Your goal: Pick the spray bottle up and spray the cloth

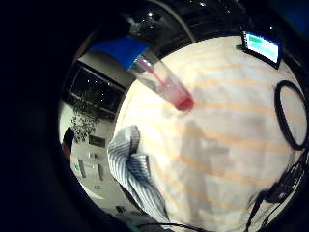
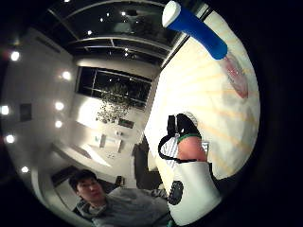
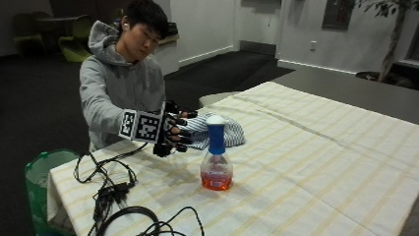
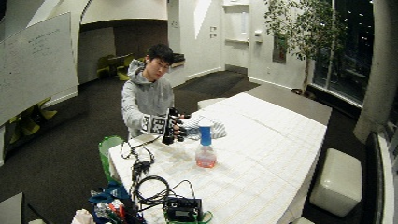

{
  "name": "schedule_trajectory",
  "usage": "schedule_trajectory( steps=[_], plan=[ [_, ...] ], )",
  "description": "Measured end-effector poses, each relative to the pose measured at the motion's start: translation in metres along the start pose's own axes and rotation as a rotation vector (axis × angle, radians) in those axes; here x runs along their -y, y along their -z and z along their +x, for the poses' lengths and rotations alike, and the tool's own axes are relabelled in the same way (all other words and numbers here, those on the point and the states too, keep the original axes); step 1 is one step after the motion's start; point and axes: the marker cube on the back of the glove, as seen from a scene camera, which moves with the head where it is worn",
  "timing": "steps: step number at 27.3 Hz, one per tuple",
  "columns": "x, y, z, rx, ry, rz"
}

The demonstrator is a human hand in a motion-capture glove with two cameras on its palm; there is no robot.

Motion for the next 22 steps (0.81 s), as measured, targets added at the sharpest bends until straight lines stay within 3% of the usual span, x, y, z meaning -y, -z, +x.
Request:
schedule_trajectory(
  steps=[12, 22],
  plan=[
    [0.06, -0.028, 0.008, 0.13, -0.084, 0.134],
    [0.099, -0.059, 0.001, 0.216, -0.127, 0.151]
  ],
)
